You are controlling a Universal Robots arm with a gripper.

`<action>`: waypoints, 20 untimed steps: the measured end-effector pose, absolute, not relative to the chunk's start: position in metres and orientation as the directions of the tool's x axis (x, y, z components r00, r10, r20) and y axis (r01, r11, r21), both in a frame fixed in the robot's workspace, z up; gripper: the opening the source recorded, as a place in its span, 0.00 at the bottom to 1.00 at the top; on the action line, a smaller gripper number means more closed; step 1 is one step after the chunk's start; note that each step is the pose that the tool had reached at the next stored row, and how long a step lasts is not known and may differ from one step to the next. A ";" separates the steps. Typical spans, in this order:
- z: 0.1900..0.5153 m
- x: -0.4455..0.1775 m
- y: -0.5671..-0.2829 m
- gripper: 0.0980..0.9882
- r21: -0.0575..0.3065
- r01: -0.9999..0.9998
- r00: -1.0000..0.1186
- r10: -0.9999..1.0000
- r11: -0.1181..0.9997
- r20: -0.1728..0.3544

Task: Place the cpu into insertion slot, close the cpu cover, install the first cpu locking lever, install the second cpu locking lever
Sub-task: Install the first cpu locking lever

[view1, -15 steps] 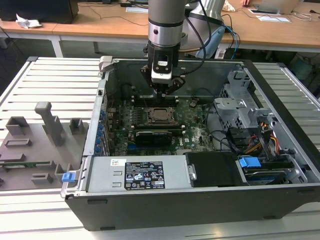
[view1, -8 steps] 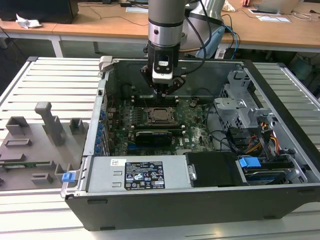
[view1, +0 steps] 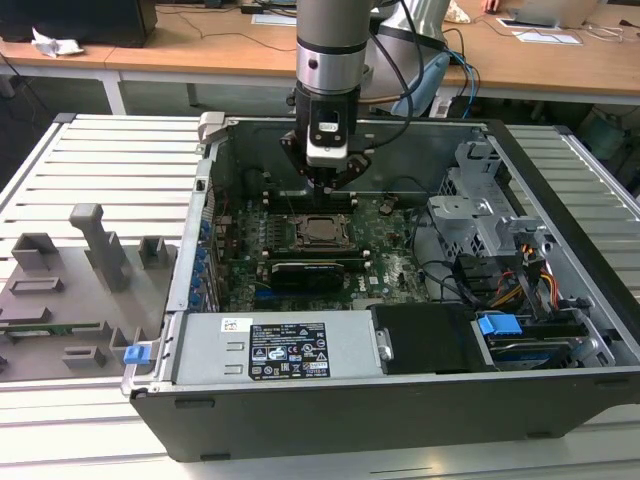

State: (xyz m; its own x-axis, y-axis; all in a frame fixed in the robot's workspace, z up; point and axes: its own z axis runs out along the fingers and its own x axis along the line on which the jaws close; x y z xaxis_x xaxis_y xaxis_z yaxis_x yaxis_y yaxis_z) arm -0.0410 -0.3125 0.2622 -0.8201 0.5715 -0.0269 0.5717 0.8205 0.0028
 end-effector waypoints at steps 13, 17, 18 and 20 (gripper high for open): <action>0.262 -0.041 -0.313 0.01 0.003 0.545 -0.838 0.545 0.838 -0.027; 0.262 -0.041 -0.313 0.01 0.003 0.534 -0.845 0.534 0.845 -0.027; 0.262 -0.041 -0.313 0.01 0.003 0.533 -0.846 0.532 0.846 -0.027; 0.262 -0.041 -0.313 0.01 0.003 0.527 -0.849 0.527 0.850 -0.027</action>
State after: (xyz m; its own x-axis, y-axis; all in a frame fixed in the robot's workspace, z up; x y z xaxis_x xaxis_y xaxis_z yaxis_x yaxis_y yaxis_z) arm -0.0410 -0.3125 0.2622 -0.8495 0.5269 -0.0269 0.5271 0.8498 0.0029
